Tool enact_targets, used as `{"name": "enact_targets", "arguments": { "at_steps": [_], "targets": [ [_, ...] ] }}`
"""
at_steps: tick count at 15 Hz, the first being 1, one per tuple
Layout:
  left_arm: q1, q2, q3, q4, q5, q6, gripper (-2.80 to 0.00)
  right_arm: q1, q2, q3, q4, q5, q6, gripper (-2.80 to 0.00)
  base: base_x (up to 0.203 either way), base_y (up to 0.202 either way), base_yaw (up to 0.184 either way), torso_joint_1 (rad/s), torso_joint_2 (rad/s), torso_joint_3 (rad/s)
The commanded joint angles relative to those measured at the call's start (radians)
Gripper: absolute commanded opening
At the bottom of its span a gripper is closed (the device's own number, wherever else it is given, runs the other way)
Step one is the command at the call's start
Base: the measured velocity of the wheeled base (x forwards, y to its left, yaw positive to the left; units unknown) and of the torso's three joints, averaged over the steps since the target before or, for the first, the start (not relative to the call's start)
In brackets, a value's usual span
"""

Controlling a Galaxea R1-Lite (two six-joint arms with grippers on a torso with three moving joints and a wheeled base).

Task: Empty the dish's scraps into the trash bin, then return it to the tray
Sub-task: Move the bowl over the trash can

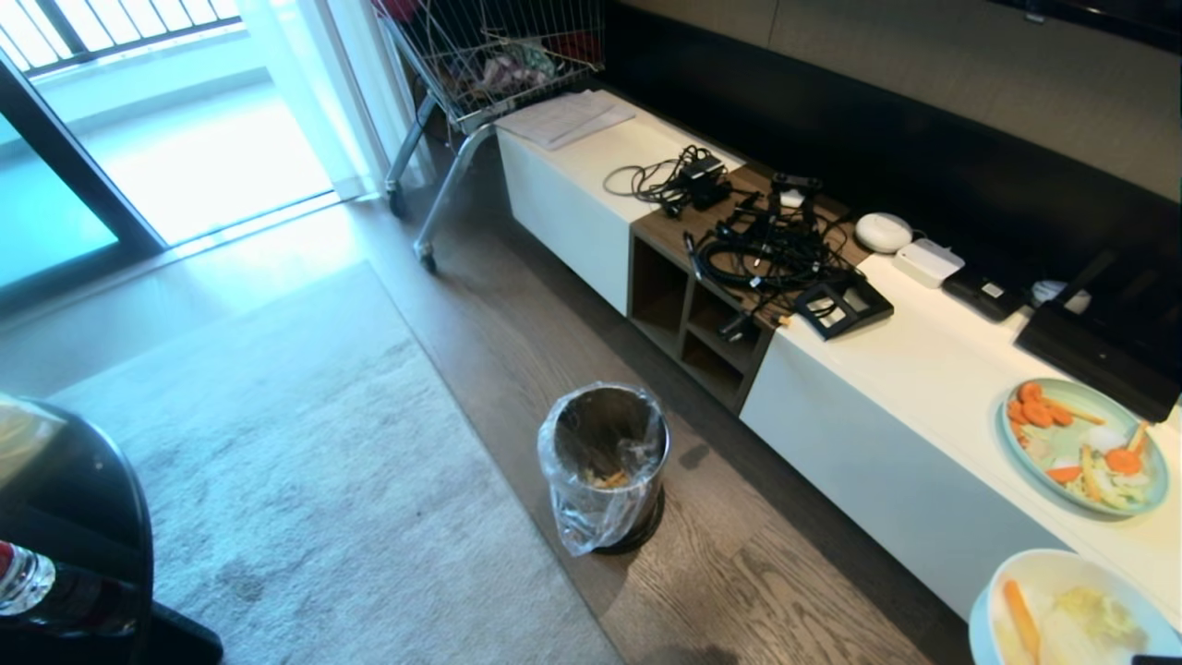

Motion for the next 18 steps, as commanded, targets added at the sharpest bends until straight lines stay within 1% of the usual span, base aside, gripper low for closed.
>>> {"name": "enact_targets", "arguments": {
  "at_steps": [1,4,6,10,18],
  "targets": [
    [0.000,0.000,0.000,-0.001,0.001,-0.001,-2.80,0.011,0.021,-0.027,-0.021,-0.002,-0.037,-2.80,0.000,0.000,0.000,0.003,0.00,-0.199],
    [0.000,0.000,0.000,-0.001,0.001,0.000,-2.80,0.014,0.051,-0.056,-0.060,-0.001,-0.105,-2.80,0.000,0.000,0.000,0.004,0.00,-0.197],
    [0.000,0.000,0.000,-0.001,0.001,0.000,-2.80,0.021,0.067,-0.072,-0.079,0.001,-0.126,-2.80,0.000,0.000,0.000,0.005,0.00,-0.206],
    [0.000,0.000,0.000,-0.001,0.001,-0.001,-2.80,0.030,0.091,-0.111,-0.080,0.024,-0.130,-2.80,0.000,0.000,0.000,0.001,0.00,-0.199],
    [0.000,0.000,0.000,-0.001,0.001,-0.001,-2.80,0.035,0.202,-0.230,-0.081,0.022,-0.134,-2.80,0.000,0.000,0.000,0.000,0.00,-0.197]
  ]
}}
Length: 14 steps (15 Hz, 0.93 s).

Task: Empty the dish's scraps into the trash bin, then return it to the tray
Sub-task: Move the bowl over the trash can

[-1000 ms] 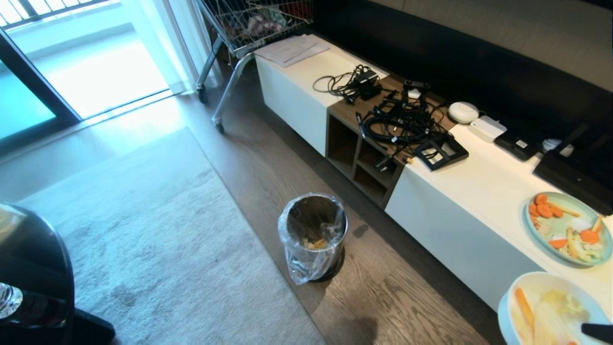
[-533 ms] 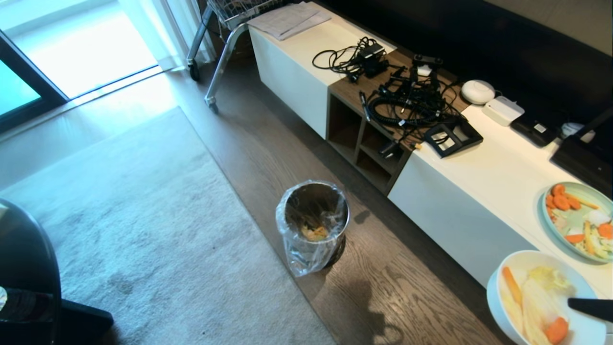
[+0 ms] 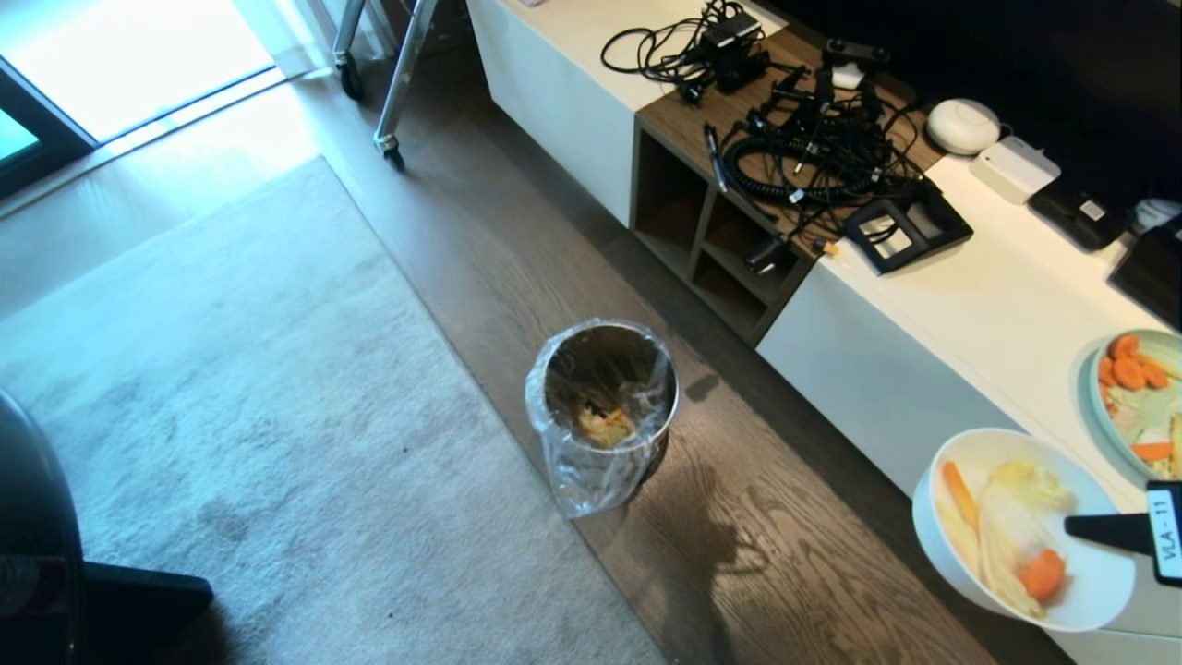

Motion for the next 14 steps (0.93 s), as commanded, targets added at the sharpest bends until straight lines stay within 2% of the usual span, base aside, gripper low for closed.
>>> {"name": "enact_targets", "arguments": {
  "at_steps": [1,4,7,12,14],
  "targets": [
    [0.000,0.000,0.000,0.000,0.001,-0.001,-2.80,0.002,0.029,-0.020,0.002,-0.001,-0.001,-2.80,0.000,0.000,0.000,0.000,0.00,-0.195],
    [0.000,0.000,0.000,0.000,0.001,-0.001,-2.80,0.002,0.032,-0.020,0.002,-0.003,-0.037,-2.80,0.000,0.000,0.000,0.002,0.00,-0.194],
    [0.000,0.000,0.000,0.000,0.001,-0.001,-2.80,0.002,0.042,-0.021,-0.027,-0.003,-0.040,-2.80,0.000,0.000,0.000,0.000,0.00,-0.198],
    [0.000,0.000,0.000,0.000,0.001,-0.001,-2.80,0.002,0.063,-0.037,-0.139,-0.006,-0.044,-2.80,0.000,0.000,0.000,0.005,0.00,-0.196],
    [0.000,0.000,0.000,0.000,0.001,-0.001,-2.80,0.001,0.061,-0.035,-0.151,-0.007,-0.071,-2.80,0.000,0.000,0.000,0.007,0.00,-0.205]
  ]
}}
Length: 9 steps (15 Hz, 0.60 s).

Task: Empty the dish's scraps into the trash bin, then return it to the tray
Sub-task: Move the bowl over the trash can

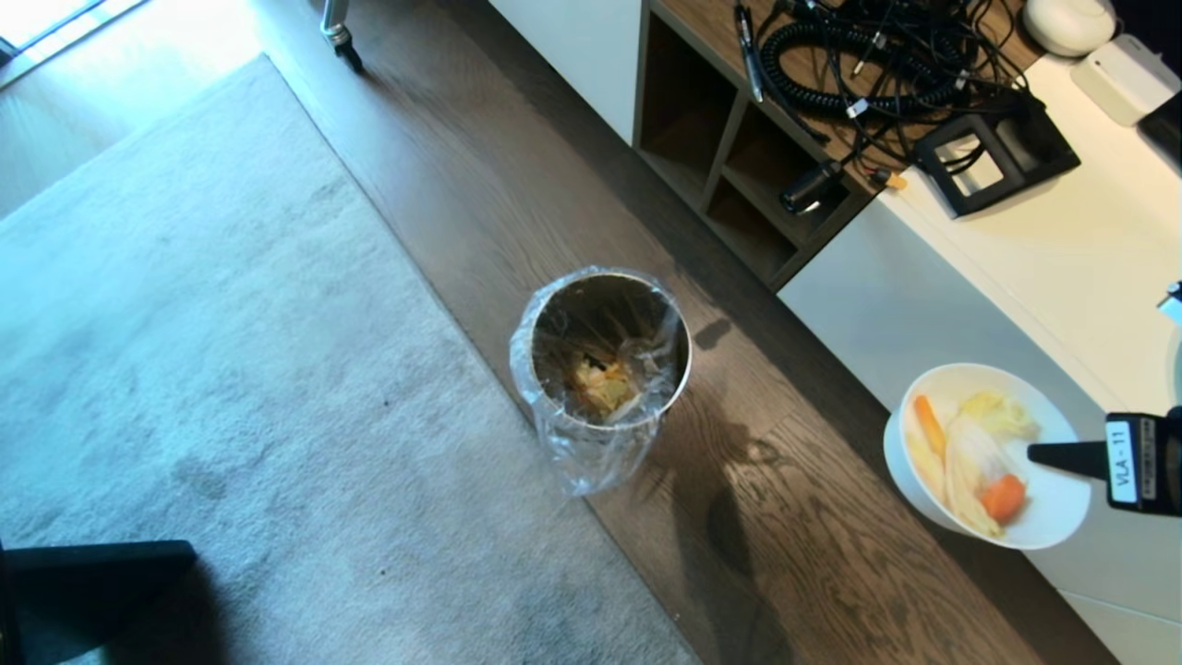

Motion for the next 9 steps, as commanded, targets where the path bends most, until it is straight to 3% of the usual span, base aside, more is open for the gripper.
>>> {"name": "enact_targets", "arguments": {
  "at_steps": [1,5,9],
  "targets": [
    [0.000,0.000,0.000,0.000,0.001,-0.001,-2.80,0.000,-0.003,0.000,0.001,0.000,-0.016,-2.80,0.000,0.000,0.000,0.001,0.01,-0.196],
    [0.000,0.000,0.000,0.000,0.001,-0.001,-2.80,0.001,-0.003,-0.018,0.001,0.000,-0.035,-2.80,0.000,0.000,0.000,0.003,0.00,-0.171],
    [0.000,0.000,0.000,0.000,0.001,-0.001,-2.80,0.004,0.044,-0.058,-0.039,0.003,-0.155,-2.80,0.000,0.000,0.000,0.000,0.00,-0.021]
  ]
}}
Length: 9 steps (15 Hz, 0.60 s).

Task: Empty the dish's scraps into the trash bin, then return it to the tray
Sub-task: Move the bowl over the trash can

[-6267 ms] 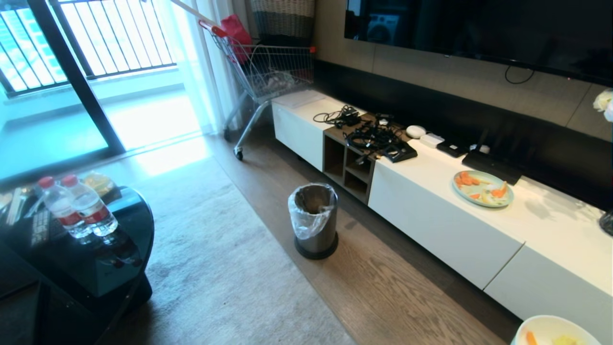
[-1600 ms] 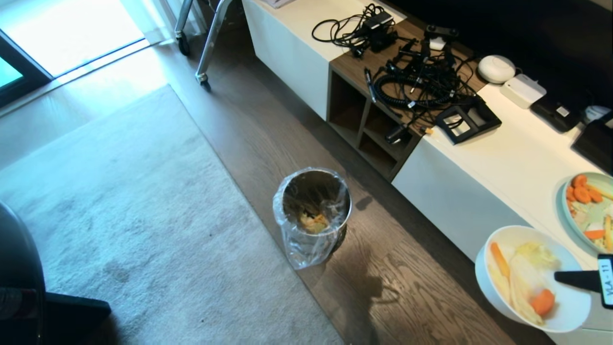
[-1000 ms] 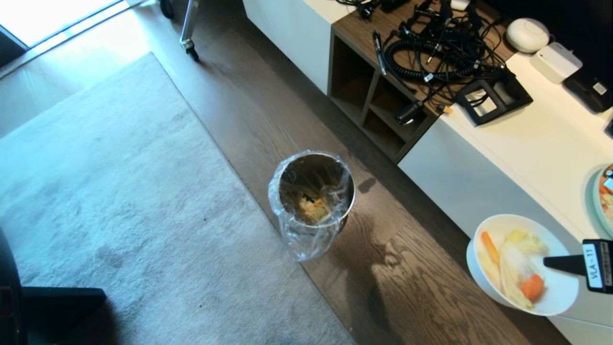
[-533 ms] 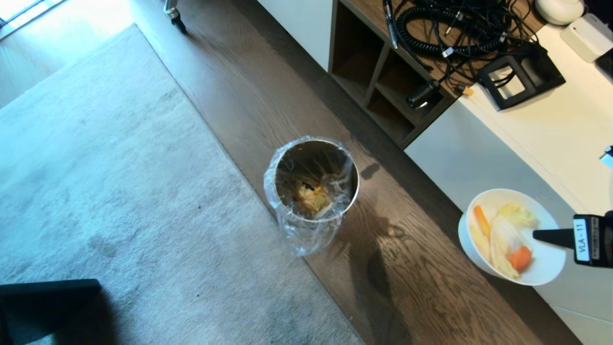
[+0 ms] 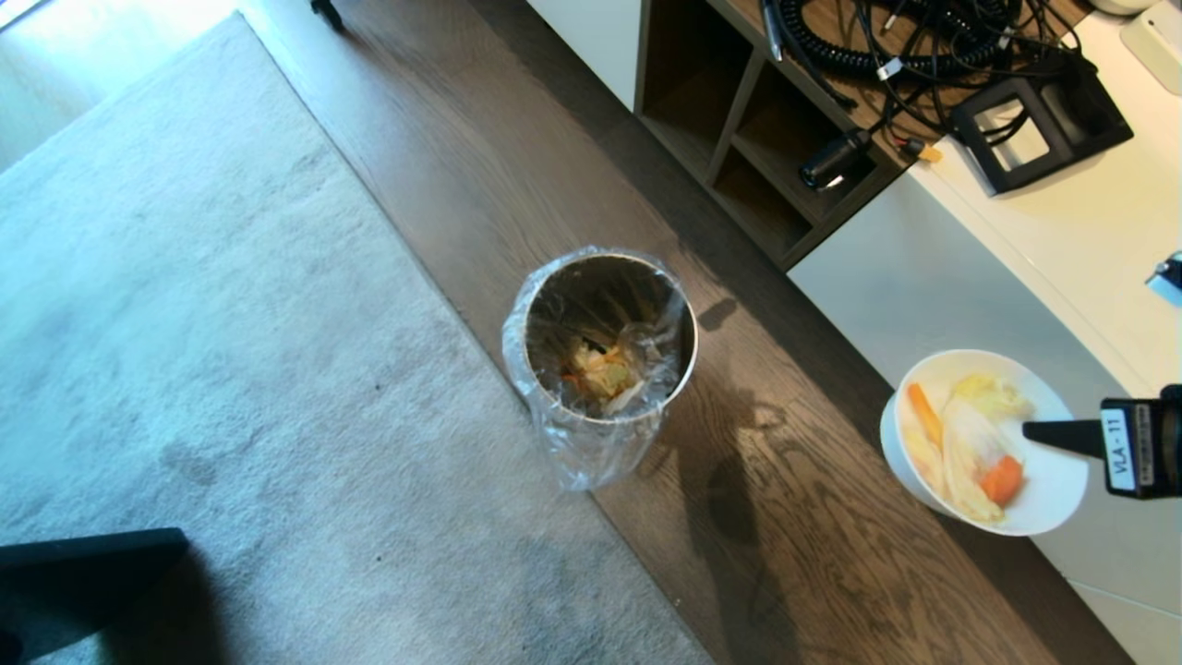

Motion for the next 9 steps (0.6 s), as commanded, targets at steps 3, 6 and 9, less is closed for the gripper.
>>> {"name": "enact_targets", "arguments": {
  "at_steps": [3,6,9],
  "targets": [
    [0.000,0.000,0.000,0.000,0.000,-0.001,-2.80,0.034,0.100,-0.101,-0.052,0.001,-0.048,-2.80,0.000,0.000,0.000,0.000,0.00,0.000],
    [0.000,0.000,0.000,0.000,0.000,-0.001,-2.80,0.121,0.192,-0.218,-0.054,-0.006,-0.051,-2.80,0.000,0.000,0.000,0.000,0.00,0.000],
    [0.000,0.000,0.000,0.000,0.000,-0.001,-2.80,0.243,0.299,-0.358,-0.055,-0.039,-0.052,-2.80,0.000,0.000,0.000,0.000,0.00,0.000]
  ]
}}
